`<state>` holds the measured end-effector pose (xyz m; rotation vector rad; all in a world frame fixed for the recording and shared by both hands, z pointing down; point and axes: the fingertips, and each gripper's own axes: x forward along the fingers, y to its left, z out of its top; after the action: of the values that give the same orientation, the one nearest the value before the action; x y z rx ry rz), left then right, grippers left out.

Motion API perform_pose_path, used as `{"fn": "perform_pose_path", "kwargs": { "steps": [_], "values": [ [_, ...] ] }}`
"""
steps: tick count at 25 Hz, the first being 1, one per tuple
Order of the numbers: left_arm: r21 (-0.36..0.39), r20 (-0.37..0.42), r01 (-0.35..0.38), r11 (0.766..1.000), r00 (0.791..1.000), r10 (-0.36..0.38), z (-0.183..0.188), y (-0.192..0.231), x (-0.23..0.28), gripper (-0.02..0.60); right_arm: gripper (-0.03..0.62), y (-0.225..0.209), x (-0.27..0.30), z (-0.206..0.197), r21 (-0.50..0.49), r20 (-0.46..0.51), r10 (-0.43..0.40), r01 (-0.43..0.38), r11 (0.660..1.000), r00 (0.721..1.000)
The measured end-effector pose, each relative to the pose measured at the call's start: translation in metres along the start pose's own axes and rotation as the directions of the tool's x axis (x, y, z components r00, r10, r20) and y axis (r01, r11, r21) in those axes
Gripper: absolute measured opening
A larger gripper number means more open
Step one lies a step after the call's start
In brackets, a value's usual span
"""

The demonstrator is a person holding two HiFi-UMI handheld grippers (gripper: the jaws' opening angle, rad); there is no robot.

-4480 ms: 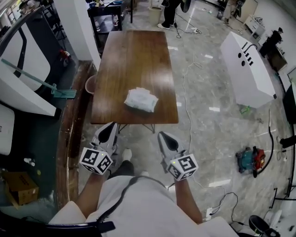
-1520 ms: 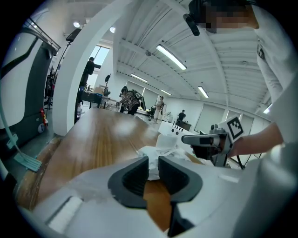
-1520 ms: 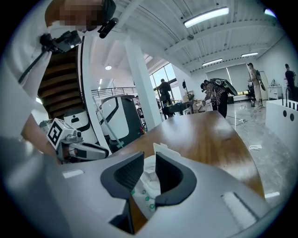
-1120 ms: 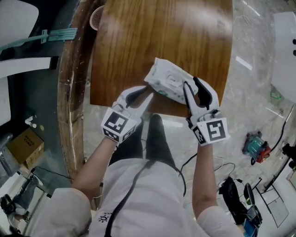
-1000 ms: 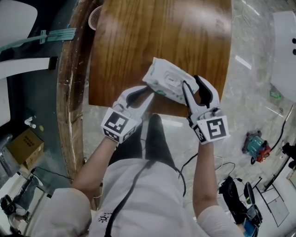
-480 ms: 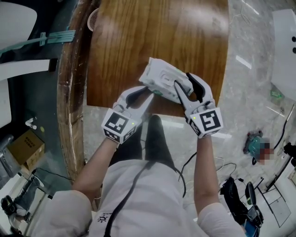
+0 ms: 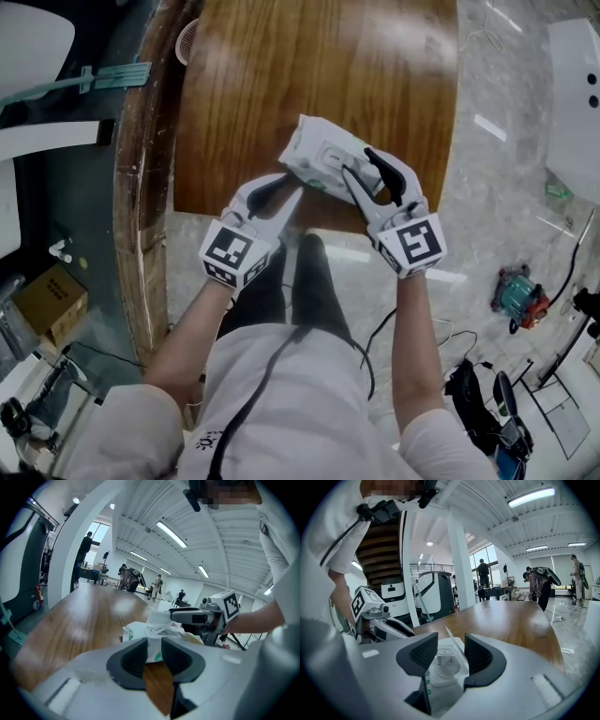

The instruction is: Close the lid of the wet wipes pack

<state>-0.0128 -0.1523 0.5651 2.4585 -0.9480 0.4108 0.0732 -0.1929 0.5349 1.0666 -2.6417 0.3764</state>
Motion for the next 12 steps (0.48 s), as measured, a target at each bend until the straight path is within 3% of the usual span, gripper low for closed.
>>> {"fn": "perform_pose_path", "kwargs": {
  "steps": [12],
  "values": [
    [0.007, 0.004, 0.001, 1.0, 1.0, -0.001, -0.004, 0.001, -0.014, 0.104, 0.181, 0.02, 0.001, -0.008, -0.058, -0.037, -0.001, -0.001, 0.998, 0.999]
  ]
}}
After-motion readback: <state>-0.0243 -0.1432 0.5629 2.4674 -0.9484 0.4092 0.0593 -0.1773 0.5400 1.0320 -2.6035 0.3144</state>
